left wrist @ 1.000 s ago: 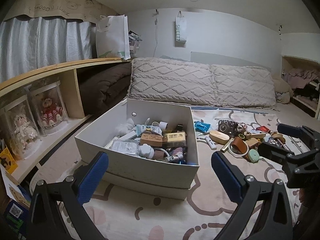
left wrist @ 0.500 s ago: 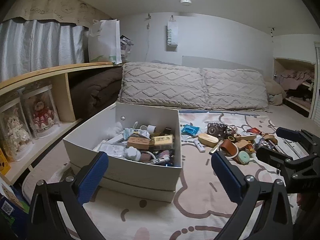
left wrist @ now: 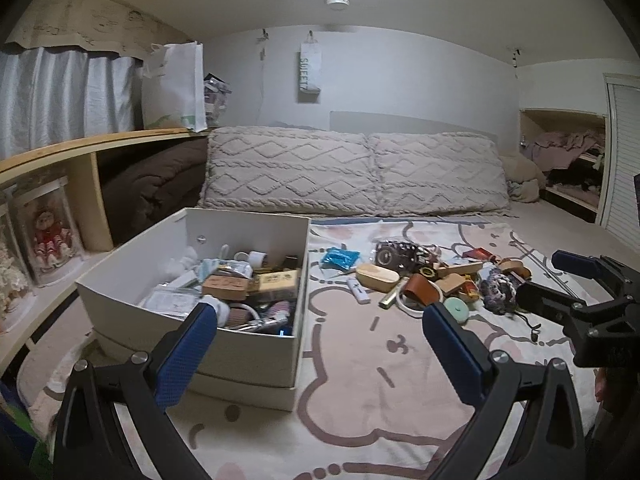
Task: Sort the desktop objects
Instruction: 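Withdraw both open grippers up and away from the box, then move both grippers over the pile of items on the bed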
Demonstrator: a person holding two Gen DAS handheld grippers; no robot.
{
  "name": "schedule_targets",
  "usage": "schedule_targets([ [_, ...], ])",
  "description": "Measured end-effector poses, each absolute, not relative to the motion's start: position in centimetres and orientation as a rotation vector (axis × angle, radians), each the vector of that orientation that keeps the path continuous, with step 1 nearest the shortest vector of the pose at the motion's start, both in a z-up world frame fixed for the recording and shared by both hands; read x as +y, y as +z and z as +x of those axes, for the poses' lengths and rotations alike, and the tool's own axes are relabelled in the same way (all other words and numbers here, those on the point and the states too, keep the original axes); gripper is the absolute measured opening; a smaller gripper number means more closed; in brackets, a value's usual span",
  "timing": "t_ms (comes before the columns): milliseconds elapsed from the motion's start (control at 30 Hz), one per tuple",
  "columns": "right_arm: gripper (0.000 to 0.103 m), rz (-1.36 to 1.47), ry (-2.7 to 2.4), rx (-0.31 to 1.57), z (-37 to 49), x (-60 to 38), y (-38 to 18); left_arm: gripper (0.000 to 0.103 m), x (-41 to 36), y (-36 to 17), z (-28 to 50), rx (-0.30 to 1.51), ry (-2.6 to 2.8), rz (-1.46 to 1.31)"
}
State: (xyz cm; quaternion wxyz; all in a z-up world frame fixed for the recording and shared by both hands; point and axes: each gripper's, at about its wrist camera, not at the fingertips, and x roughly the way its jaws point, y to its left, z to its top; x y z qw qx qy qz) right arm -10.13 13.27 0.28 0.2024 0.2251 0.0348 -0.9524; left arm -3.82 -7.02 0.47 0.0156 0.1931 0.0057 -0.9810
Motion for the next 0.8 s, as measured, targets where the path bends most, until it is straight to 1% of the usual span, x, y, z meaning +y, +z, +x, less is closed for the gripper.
schedule_targets([
  [400, 0.103, 0.646, -2.792, 0.094, -10.9, 18.0, -1.3, 0.103, -4.6, -0.5, -6.8, 0.071, -3.118, 0.632],
  [667, 0.103, 0.651, -2.844, 0.074, -11.8, 20.2, -2.0, 0.103, -2.3, -0.8, -8.9, 0.02, -3.146, 0.637],
  [800, 0.103, 0.644, -2.862, 0.067, -11.9, 20.9, -2.3, 0.103, -1.7, -1.1, -9.0, 0.035, -3.157, 0.592],
])
